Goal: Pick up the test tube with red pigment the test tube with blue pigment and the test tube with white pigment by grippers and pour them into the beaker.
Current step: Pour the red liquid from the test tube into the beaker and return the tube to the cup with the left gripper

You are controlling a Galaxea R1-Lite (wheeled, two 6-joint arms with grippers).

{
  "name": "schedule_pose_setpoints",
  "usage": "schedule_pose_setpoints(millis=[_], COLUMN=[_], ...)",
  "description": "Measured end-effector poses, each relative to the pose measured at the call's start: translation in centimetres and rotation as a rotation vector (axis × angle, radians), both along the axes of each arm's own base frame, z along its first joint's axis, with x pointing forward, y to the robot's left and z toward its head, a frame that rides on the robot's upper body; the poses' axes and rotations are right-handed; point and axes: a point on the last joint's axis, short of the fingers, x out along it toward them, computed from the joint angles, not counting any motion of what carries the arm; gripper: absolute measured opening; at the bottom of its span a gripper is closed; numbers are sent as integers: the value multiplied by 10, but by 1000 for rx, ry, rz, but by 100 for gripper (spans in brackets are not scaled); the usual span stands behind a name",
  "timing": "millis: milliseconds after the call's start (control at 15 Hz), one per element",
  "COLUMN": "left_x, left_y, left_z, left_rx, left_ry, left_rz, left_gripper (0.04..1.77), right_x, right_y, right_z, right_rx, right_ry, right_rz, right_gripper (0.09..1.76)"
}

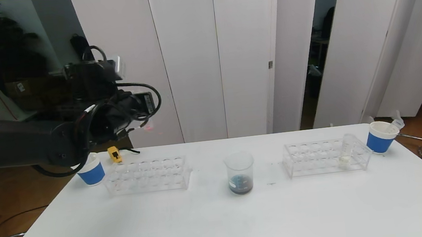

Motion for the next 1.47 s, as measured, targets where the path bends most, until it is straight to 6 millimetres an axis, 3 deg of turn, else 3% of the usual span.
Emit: schedule_pose_setpoints(millis=[200,533,800,933,1200,1467], left_x=[7,18,20,21,18,20], left_y=[39,111,168,193,226,243], left_z=[-7,-26,-41,-52,-78,-102], left_rx=[144,162,163,127,39,3], left_ry=[-121,-221,-246,-243,-206,-170], left_rz=[207,414,535,509,421,403], left_gripper=[61,61,61,61,61,61], right_x=[0,0,0,0,0,0], right_y=[0,0,0,0,0,0], right_z=[0,0,0,0,0,0], right_rx=[0,0,0,0,0,0], right_ry=[0,0,0,0,0,0], right_rz=[-1,0,0,0,0,0], right_gripper=[175,175,175,175,175,175])
